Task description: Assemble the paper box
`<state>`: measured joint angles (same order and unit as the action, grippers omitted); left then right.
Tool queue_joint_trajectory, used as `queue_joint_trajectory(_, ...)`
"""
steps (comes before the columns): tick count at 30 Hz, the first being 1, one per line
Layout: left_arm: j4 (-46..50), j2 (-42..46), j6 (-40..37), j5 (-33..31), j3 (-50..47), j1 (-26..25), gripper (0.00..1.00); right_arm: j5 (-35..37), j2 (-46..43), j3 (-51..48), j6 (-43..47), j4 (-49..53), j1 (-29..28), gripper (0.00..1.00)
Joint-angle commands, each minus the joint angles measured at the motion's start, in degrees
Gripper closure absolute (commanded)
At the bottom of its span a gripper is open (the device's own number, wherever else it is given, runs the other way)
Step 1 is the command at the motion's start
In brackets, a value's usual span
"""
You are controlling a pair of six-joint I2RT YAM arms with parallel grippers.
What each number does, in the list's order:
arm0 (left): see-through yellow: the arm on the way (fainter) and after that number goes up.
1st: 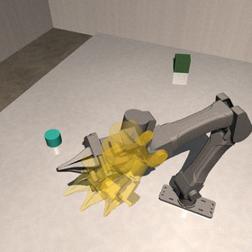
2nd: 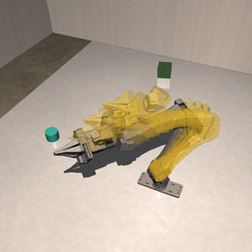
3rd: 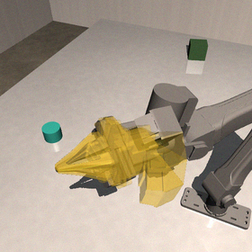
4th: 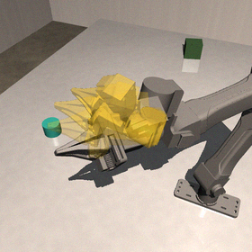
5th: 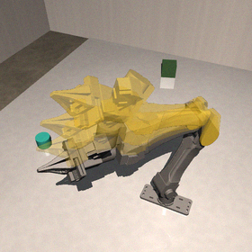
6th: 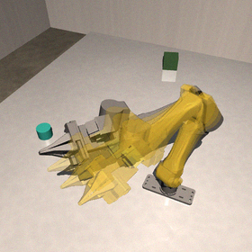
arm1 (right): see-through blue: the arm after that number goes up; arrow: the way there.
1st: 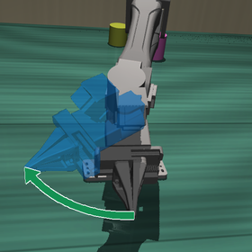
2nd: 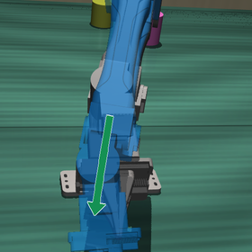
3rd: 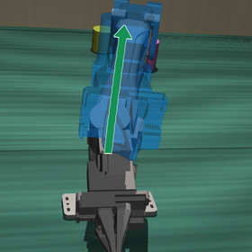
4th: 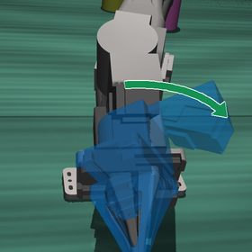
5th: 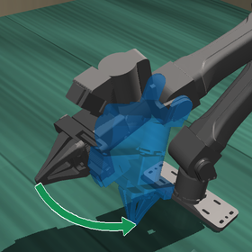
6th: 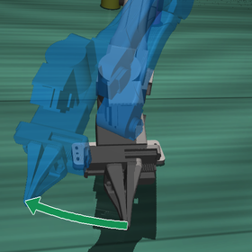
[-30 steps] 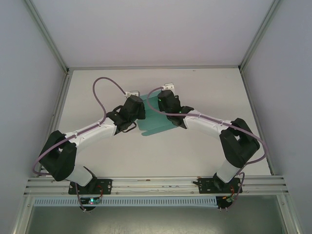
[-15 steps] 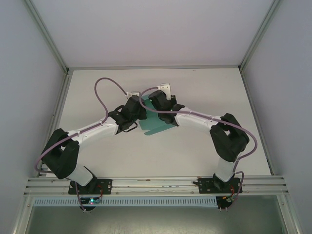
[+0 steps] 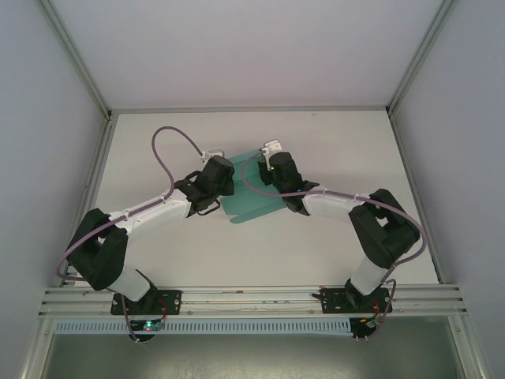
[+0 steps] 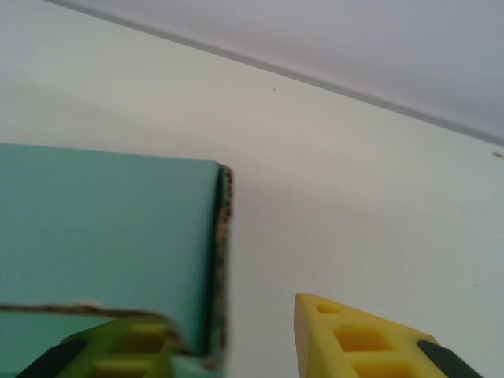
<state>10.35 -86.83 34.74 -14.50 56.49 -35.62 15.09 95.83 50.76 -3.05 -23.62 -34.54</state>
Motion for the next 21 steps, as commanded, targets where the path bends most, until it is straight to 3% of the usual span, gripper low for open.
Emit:
queue_joint_trajectory(1, 0.68, 3.7, 0.22, -1.24, 1.17, 0.53, 1.0, -5.42, -2.23, -2.82, -2.88, -0.64, 4.0, 0.64)
queue_joint_trajectory(6, 0.11, 3.92, 0.5, -0.55, 0.92, 0.48, 1.0, -6.39, -2.6, -2.59, -3.47, 0.46, 5.1, 0.66)
queue_joint_trajectory(10, 0.19, 4.12, 0.5, -0.37, 1.07, 0.4, 1.0, -3.75, -1.98, -2.23, -2.11, 1.28, 4.54, 0.8)
queue_joint_trajectory(13, 1.41, 4.36, 0.97, -1.16, 1.57, 0.28, 1.0, 7.63, -0.81, -0.44, -1.52, 4.56, 3.07, 0.91)
queue_joint_trajectory(17, 5.91, 4.08, 3.06, -4.41, 3.14, 0.28, 1.0, 28.83, 2.41, 5.23, -6.9, 15.2, 1.76, 0.97)
queue_joint_trajectory(21, 9.56, 3.61, 4.9, -7.84, 4.33, 0.38, 1.0, 39.91, 5.76, 9.29, -9.16, 22.65, 0.97, 1.0)
